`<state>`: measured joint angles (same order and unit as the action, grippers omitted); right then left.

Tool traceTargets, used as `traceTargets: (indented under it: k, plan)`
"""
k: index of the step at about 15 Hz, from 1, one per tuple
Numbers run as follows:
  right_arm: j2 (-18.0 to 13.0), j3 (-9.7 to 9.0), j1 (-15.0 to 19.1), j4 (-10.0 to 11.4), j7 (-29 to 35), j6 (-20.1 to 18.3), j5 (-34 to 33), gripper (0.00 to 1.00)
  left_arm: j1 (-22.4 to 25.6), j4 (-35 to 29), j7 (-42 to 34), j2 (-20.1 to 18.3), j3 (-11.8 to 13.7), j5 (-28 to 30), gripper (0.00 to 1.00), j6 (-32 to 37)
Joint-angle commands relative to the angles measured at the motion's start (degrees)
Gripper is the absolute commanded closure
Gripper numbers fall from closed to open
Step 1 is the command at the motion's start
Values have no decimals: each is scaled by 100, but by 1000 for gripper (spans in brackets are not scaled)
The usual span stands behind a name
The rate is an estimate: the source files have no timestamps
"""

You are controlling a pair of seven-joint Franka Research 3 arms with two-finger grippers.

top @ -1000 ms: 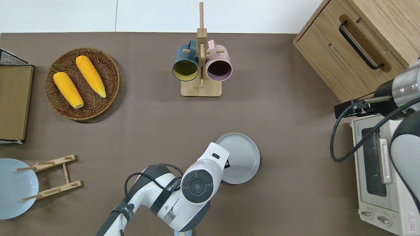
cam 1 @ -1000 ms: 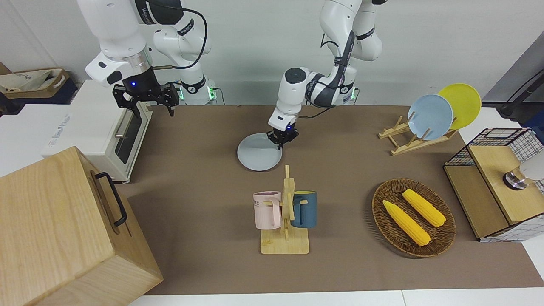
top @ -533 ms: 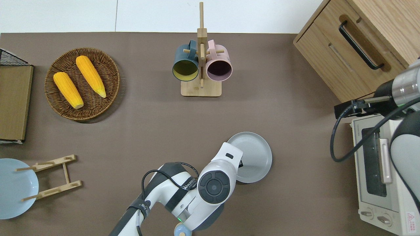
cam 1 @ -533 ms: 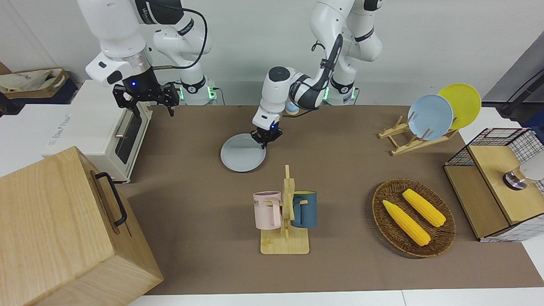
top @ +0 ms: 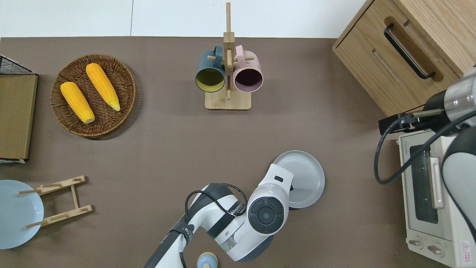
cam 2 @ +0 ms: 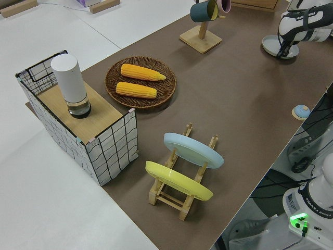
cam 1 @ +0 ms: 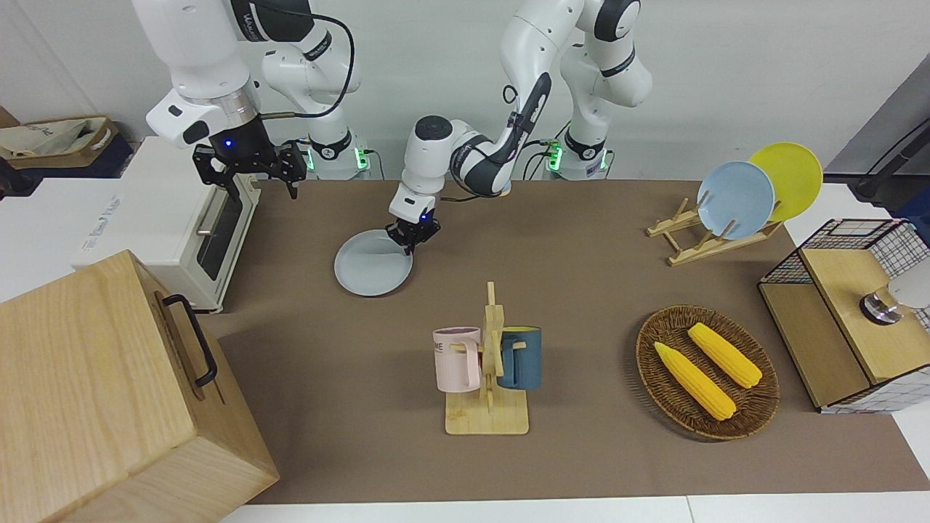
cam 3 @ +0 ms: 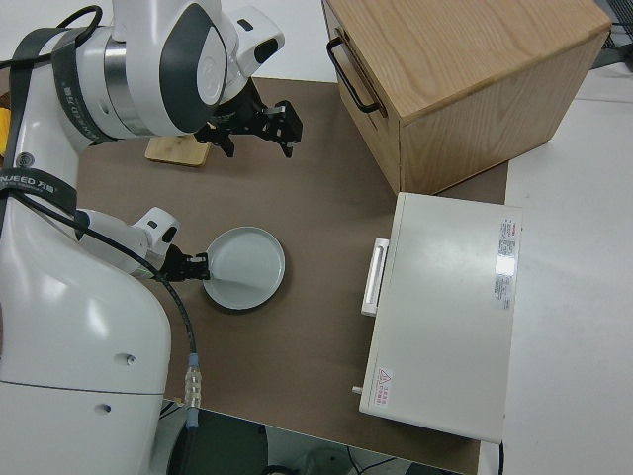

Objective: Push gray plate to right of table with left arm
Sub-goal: 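Keep pushing the gray plate with the left gripper toward the toaster oven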

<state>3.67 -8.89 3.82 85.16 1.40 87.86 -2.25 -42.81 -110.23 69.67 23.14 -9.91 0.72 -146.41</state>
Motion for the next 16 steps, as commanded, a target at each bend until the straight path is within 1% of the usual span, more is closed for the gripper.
traceTargets:
  k: [1,3,4,5,6,7,13,16]
  plan:
    - [-33,1,4,-8,18,-59,40,17,-78,177,143,147,51,-99,914,-10]
    - [-33,1,4,-8,18,-59,40,17,-78,177,126,155,51,-125,571,-10]
    - [-33,1,4,-16,18,-59,40,17,-70,186,117,155,59,-125,375,-10]
    - [-33,1,4,-8,27,-59,40,17,-78,186,117,155,59,-134,238,-10]
    - [-33,1,4,-8,27,-59,40,17,-70,186,117,155,59,-142,146,-1]
    - [-33,1,4,-8,27,-59,40,17,-78,195,117,147,59,-143,8,-1]
    - [-33,1,4,-8,18,-59,40,17,-52,265,90,129,59,-151,9,25]
    - [-33,1,4,-8,18,-59,40,17,1,213,55,-2,129,-143,9,209]
